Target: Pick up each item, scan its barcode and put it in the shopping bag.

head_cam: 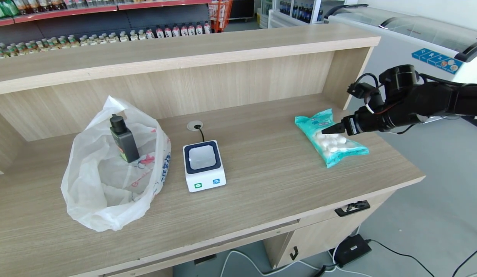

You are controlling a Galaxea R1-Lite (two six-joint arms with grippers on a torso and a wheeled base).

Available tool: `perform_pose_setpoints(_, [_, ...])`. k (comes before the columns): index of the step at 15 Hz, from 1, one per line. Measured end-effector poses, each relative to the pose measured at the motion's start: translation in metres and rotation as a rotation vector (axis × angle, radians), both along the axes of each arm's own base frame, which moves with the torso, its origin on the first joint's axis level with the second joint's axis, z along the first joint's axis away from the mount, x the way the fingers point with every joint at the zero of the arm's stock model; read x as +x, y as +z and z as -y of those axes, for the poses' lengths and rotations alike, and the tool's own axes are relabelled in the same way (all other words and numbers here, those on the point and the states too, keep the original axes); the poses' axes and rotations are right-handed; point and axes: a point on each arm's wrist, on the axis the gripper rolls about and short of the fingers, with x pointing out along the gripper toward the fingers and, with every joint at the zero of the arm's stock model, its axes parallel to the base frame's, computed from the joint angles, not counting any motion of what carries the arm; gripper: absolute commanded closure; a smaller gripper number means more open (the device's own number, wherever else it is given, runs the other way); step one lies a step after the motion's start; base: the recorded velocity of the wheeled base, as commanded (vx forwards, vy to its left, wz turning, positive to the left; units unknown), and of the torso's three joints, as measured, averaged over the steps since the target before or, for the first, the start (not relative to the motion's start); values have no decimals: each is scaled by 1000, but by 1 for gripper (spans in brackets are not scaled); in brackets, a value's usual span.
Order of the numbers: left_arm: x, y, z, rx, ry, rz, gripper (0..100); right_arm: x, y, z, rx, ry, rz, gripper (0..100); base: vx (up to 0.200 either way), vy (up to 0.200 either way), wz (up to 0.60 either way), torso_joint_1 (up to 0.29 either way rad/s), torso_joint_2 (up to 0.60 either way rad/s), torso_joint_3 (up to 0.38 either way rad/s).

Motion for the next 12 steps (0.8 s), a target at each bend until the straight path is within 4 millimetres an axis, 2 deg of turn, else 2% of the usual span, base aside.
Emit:
perform_pose_setpoints(5, [0, 0, 0, 0, 0, 0, 0, 11, -17, -22, 9, 44, -35, 0, 0, 0, 0, 0, 0, 0])
perform_pose_setpoints(12, [0, 0, 0, 0, 0, 0, 0, 28, -42, -33, -56, -4, -64, 0, 0, 0, 0, 0, 0, 0])
